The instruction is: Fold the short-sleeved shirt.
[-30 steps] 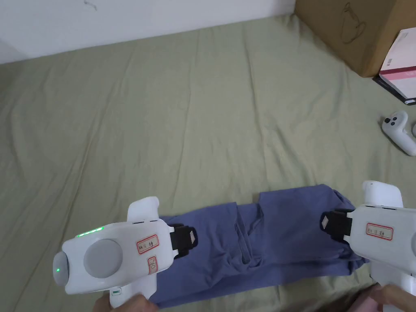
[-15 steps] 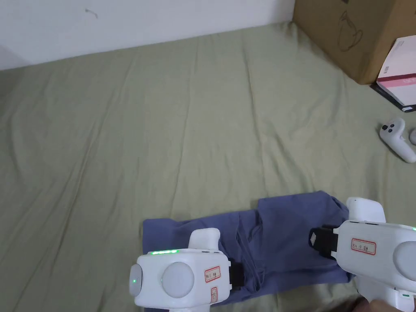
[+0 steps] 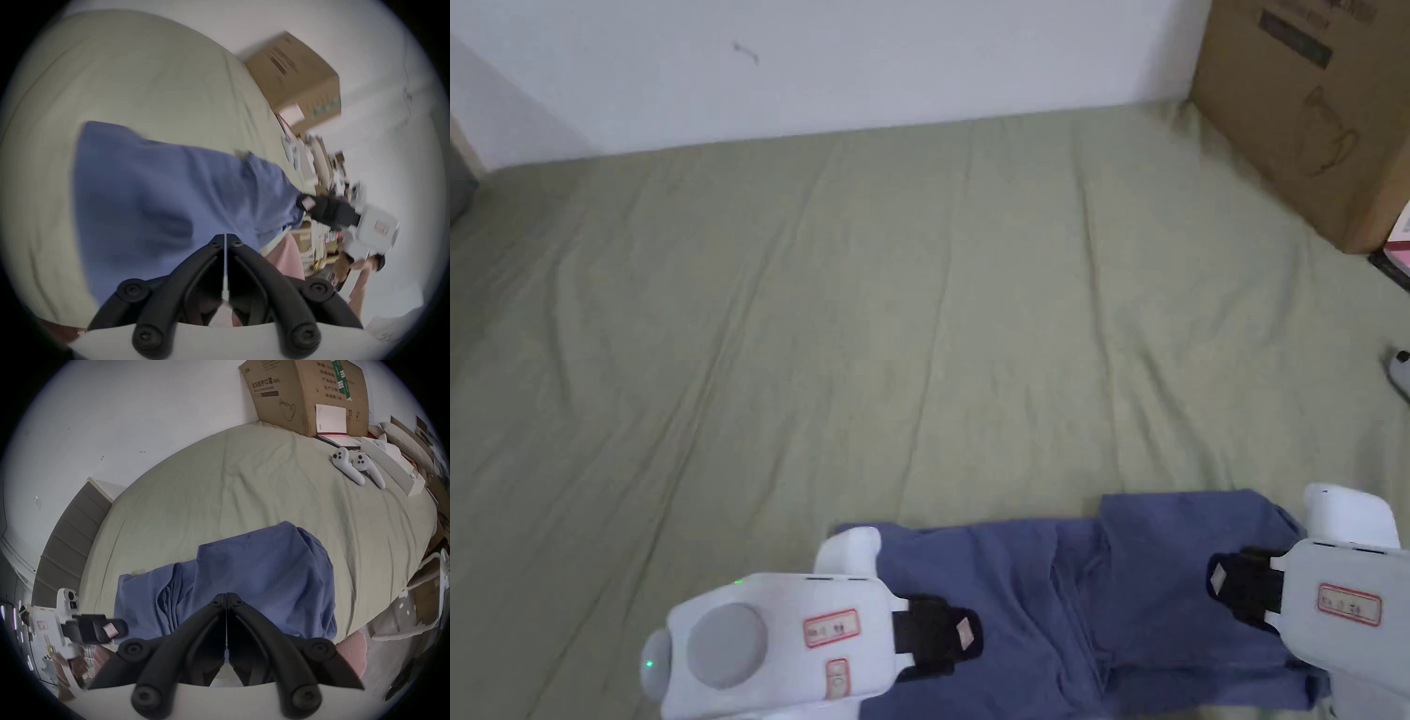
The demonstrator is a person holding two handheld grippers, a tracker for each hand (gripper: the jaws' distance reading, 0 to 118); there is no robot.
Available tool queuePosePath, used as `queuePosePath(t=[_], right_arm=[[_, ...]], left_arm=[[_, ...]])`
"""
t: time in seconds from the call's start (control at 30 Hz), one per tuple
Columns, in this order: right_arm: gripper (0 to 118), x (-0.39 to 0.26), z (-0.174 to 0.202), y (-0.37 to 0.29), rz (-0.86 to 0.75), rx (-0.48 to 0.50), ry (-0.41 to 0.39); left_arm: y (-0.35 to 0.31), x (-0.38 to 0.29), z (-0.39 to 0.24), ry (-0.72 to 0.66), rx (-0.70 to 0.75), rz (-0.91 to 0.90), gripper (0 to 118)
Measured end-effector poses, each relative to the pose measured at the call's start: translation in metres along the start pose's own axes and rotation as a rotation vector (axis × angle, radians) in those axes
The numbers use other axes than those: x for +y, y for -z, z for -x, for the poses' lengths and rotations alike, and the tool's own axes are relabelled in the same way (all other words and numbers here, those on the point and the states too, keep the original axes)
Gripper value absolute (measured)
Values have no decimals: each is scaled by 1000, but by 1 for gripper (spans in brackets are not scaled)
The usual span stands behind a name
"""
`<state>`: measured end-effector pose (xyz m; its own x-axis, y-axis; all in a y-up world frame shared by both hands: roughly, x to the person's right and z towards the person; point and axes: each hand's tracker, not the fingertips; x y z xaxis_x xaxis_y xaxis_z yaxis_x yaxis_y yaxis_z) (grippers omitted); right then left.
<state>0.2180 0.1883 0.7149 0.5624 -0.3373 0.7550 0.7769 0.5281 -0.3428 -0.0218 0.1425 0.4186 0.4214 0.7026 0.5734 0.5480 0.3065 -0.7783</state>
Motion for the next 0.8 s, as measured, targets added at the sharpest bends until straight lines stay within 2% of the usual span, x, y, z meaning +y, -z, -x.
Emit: queuePosePath(t=[0.03,0.07,0.1,0.13,0.2,0.23,0.4,0.47,0.5,0.53,0.57,0.6,0.67,0.73,0.8], right_arm=[[0,0,2,1,2,1,-2],[1,0,5,3,5,6,-5],[1,0,7,5,9,9,-7],[1,0,10,6,13,12,-9],[1,-3,16,9,25,21,-24],[0,-3,19,10,33,25,-34],[0,-5,30,17,64,31,-77],[1,-5,32,17,69,34,-82],[1,-4,32,17,71,38,-82],[0,-4,33,17,74,41,-80],[0,-4,34,17,75,42,-77],[1,-4,35,17,76,42,-77],[1,-3,37,16,77,36,-79],[1,-3,39,15,80,31,-82],[1,-2,40,15,80,27,-85]], left_arm=[[-10,5,15,-24,16,-23,18],[-18,7,29,-34,67,-43,39],[-23,8,40,-52,114,-46,66],[-27,8,52,-76,114,-45,81],[-30,6,72,-163,56,-38,99],[-30,6,80,-195,31,-38,105],[-21,1,98,-270,-62,-110,108],[-15,2,102,-290,-123,-116,108],[-11,3,104,-297,-146,-112,100],[-6,4,107,-311,-177,-110,74],[-1,4,109,-324,-174,-91,13],[2,4,109,-333,-167,-76,11],[15,2,112,-248,-73,6,11],[8,6,115,-300,-140,-33,11],[-1,11,116,-266,-133,-30,11]])
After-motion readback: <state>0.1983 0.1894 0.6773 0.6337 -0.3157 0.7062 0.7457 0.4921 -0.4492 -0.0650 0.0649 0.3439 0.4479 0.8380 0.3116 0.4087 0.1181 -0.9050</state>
